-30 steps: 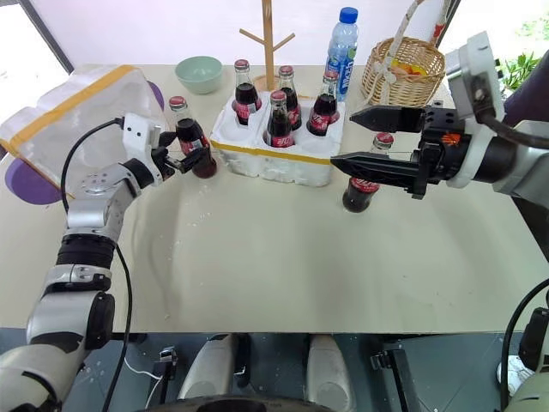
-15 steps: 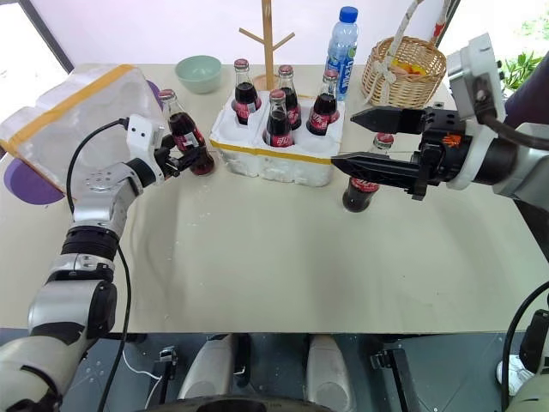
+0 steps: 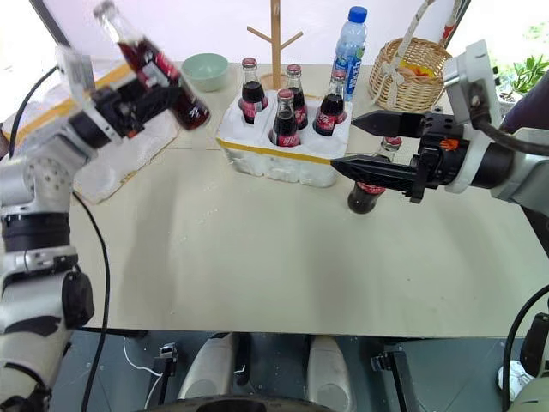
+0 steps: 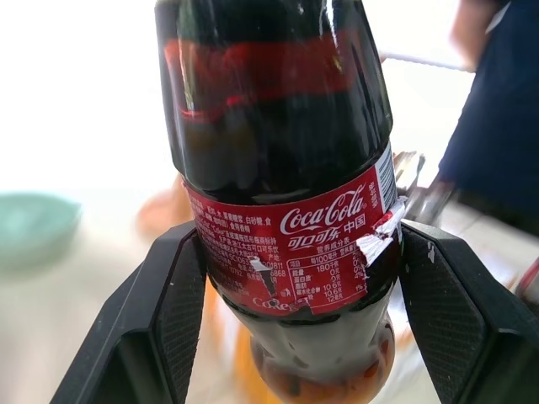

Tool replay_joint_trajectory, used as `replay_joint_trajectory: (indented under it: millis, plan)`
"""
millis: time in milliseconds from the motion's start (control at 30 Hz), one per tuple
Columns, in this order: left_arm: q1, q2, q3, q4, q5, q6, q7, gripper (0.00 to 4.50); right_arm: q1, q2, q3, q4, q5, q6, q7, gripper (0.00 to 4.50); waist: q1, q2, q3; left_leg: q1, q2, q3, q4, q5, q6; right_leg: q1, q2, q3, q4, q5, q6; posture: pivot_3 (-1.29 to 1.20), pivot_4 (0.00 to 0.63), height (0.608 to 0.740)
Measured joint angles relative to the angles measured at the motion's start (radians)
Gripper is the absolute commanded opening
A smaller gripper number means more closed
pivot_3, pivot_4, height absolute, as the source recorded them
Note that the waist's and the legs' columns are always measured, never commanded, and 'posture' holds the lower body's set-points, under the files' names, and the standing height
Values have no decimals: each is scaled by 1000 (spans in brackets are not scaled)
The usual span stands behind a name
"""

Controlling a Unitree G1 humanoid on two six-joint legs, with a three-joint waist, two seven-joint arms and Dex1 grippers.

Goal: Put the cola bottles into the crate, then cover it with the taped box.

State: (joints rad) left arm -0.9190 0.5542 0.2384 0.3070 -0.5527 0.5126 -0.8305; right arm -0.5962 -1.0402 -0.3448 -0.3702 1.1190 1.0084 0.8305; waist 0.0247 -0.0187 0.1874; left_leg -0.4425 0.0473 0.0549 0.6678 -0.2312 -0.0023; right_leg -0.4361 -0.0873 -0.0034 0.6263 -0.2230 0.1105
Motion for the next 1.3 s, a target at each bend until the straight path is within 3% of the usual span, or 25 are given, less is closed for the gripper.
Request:
replay_joint_trajectory:
  millis: [233, 500, 700, 1067, 1133, 1200, 1300]
  plan:
    - [-123, -128, -162, 350, 190, -224, -38, 2744, 30, 6, -17, -19, 9, -3, -39, 4500, -10, -1, 0, -1, 0, 0, -1, 0, 0, -1, 1, 0, 0, 0, 0, 0, 150, 740]
    - [-277, -179, -229, 659, 366, -539, -29, 2744, 101, 8, -58, -54, 44, -3, -90, 4500, -11, -2, 1, -1, 0, 0, -1, 0, 0, -1, 1, 0, 1, 0, 0, 0, 150, 740]
    - [-292, -187, -229, 786, 422, -573, -7, 2744, 116, 8, -65, -61, 46, -5, -105, 4500, -11, -2, 1, -2, 0, 0, -1, 0, 0, -3, 1, 0, 1, 0, 0, 0, 150, 740]
    - [-263, -213, -246, 789, 486, -585, 6, 2744, 117, 7, -41, -57, 17, -33, -74, 4500, -11, -2, 1, -3, 0, 0, -1, 0, 0, -4, 1, 0, 2, 0, 0, 0, 150, 740]
    - [-258, -221, -244, 790, 495, -586, 28, 3786, 116, 7, -17, -57, -1, -41, -69, 4500, -10, -2, 1, -3, 0, 0, -1, 0, 0, -4, 1, 0, 2, 0, 0, 0, 150, 740]
    - [-258, -221, -240, 790, 498, -589, 45, 4432, 114, 8, -6, -57, -6, -48, -67, 4500, -9, -2, 1, -2, 0, 0, 0, 0, 0, -3, 1, 0, 2, 0, 0, 0, 150, 740]
    - [-255, -222, -229, 788, 498, -585, 50, 4432, 106, 12, 2, -57, -7, -61, -64, 4500, -10, -2, 1, -1, 0, 0, 0, 0, 0, -2, 1, 0, 2, 0, 0, 0, 150, 740]
